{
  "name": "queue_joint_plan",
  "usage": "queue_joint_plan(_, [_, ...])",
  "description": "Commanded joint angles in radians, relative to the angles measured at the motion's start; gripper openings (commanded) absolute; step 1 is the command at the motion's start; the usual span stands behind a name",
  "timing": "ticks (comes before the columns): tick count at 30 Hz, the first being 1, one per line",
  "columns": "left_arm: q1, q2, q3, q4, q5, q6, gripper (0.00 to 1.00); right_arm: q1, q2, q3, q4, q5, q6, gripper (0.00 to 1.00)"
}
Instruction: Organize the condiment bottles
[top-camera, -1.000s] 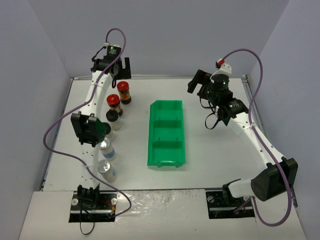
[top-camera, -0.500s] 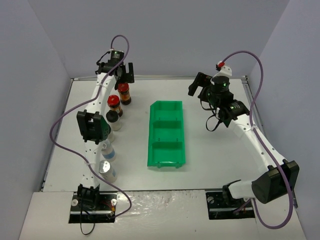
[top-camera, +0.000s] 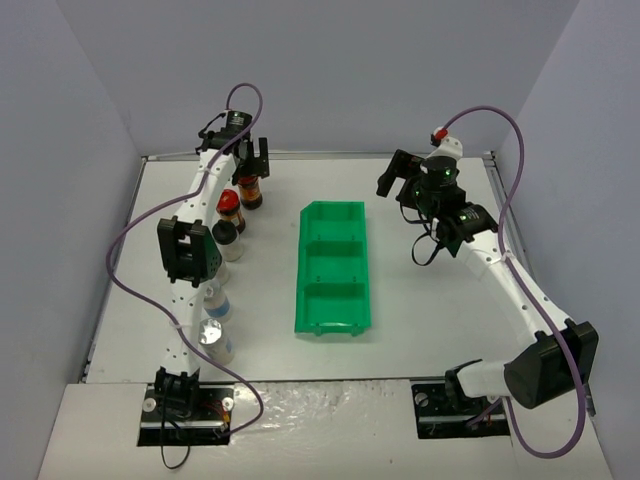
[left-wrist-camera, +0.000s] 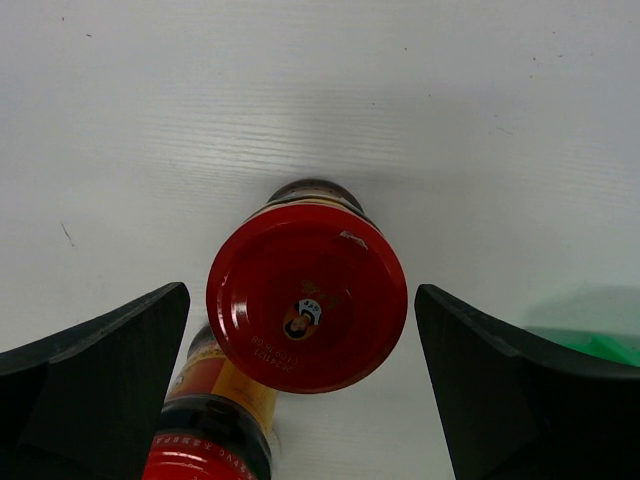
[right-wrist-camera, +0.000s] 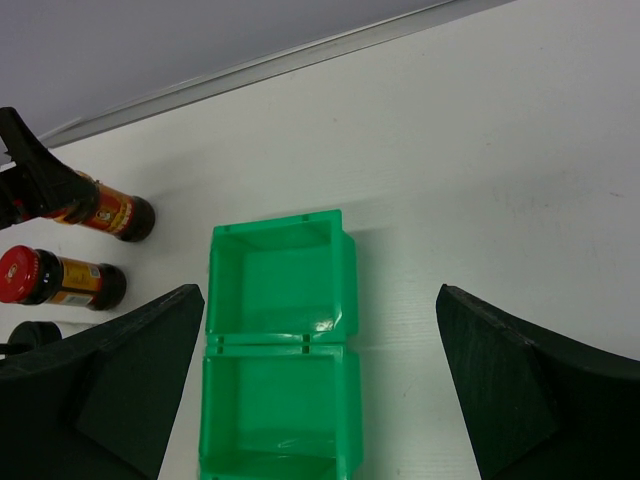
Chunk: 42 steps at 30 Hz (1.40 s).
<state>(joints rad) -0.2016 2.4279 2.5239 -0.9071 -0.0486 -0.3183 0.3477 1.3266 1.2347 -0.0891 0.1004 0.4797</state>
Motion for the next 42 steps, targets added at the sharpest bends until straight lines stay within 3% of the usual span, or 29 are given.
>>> queue_joint_plan(1, [0.005, -0.051, -0.014, 0.02, -0.007, -0.003, 0.93, 0.0, -0.041, -0.005, 0.048, 0.028, 0.013, 1.0])
queue_joint_plan(6, [0.004, -0.063, -0.04, 0.002, -0.017, -0.001, 0.88, 0.001, -0.032, -0.006, 0.048, 0.023, 0.022, 1.0])
queue_joint_plan(10, [0.004, -0.102, -0.113, 0.037, -0.02, 0.005, 0.74, 0.0, -0.03, -0.012, 0.049, 0.022, 0.023, 1.0])
queue_joint_plan(11, [0.004, -0.108, -0.12, 0.041, -0.018, 0.007, 0.67, 0.001, -0.03, -0.014, 0.05, 0.021, 0.023, 1.0])
queue_joint_plan(16, [0.004, -0.124, -0.139, 0.052, -0.015, 0.012, 0.08, 0.003, -0.03, -0.017, 0.054, 0.021, 0.022, 1.0])
queue_joint_plan(17, [0.004, -0.129, -0.144, 0.057, -0.016, 0.012, 0.01, 0.004, -0.03, -0.017, 0.054, 0.02, 0.022, 1.0])
queue_joint_plan(42, [-0.123, -0.4, -0.26, 0.27, -0.138, 0.183, 0.0, 0.02, -0.032, -0.044, 0.062, 0.036, 0.014, 1.0])
